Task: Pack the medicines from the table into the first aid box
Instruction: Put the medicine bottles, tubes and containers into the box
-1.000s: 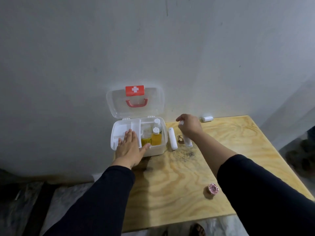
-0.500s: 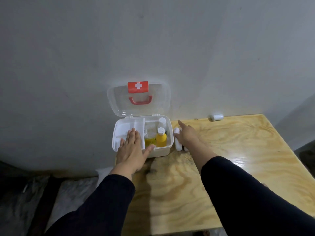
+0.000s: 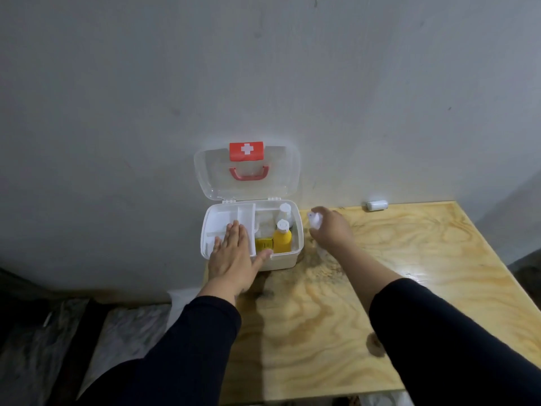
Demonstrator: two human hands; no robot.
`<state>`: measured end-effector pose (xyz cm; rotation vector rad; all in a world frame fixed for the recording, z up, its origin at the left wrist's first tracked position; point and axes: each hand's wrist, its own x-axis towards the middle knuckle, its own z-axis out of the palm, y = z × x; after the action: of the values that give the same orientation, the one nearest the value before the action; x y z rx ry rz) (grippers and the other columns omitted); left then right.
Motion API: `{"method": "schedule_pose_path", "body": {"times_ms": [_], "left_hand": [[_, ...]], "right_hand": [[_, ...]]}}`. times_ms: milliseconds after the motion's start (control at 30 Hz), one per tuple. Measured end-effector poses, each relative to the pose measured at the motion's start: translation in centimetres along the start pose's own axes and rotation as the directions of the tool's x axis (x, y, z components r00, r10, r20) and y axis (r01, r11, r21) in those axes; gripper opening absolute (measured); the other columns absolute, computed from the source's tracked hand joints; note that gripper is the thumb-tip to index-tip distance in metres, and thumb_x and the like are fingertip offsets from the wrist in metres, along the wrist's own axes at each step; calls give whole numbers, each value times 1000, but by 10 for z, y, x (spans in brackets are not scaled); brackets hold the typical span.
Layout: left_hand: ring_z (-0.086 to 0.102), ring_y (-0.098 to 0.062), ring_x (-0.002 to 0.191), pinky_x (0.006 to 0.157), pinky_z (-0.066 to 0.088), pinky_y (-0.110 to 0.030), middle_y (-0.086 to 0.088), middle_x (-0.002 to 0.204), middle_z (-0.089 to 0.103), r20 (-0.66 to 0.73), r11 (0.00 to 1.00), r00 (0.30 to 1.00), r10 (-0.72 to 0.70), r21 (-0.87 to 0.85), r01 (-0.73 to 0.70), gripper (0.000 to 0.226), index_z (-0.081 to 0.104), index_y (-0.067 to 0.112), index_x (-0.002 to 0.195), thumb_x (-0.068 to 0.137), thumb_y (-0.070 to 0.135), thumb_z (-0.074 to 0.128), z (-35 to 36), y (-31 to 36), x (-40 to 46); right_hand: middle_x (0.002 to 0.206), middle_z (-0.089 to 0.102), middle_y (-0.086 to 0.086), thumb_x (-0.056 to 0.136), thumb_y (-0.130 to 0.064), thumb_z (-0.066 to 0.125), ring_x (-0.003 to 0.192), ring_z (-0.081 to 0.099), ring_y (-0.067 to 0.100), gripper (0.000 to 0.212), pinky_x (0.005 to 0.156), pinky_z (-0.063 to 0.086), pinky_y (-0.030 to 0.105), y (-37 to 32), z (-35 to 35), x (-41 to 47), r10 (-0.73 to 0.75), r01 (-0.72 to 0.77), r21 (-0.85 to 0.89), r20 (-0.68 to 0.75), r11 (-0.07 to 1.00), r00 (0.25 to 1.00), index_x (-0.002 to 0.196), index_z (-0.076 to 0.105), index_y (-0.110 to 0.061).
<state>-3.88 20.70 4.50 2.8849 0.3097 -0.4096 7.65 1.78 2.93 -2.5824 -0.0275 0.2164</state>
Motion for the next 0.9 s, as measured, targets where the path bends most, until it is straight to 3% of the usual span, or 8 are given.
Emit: {"method": "schedule_pose_path", "body": {"times_ms": [233,433,533,700,900], "left_hand": [[-7,-21,152,123,0,-43,-9,164,-9,40,1000,999,10,-12,-10,91,-6,4,154,94,65,27,-9,-1,6],[5,-29,151,122,9,-42,-14,163,3,-11,999,1000,17,33,-16,90,5,0,153,94,64,29,-15,-24,-2],[14,-31,148,121,16,-40,-16,162,11,-24,997,999,35,69,-33,88,13,0,152,94,64,29,-14,-32,-2],[4,-27,151,123,7,-37,-15,163,3,-34,998,999,16,56,-14,91,4,2,154,94,65,28,-10,-30,-3],[3,-26,151,123,5,-36,-14,163,4,-30,999,999,16,35,-15,90,4,3,153,93,65,29,-10,-30,-3]], "right_hand": [[122,62,8,82,-21,66,108,60,25,48,87,49,34,-72,-61,-26,-211,254,218,-203,942,956,128,53,-27],[124,60,1,81,-15,69,107,58,19,45,89,53,36,-115,-39,-57,-380,416,357,-170,836,909,122,51,-24],[123,59,0,81,-18,68,106,58,20,43,89,53,41,-112,-13,-62,-427,443,292,-119,848,896,118,48,-25],[122,55,6,83,-12,64,98,59,27,38,79,52,38,-95,9,-68,-481,477,155,-14,865,877,116,47,-16],[129,51,8,82,-9,66,103,58,29,38,84,55,41,-99,11,-70,-450,453,1,109,892,886,116,48,-14]]}}
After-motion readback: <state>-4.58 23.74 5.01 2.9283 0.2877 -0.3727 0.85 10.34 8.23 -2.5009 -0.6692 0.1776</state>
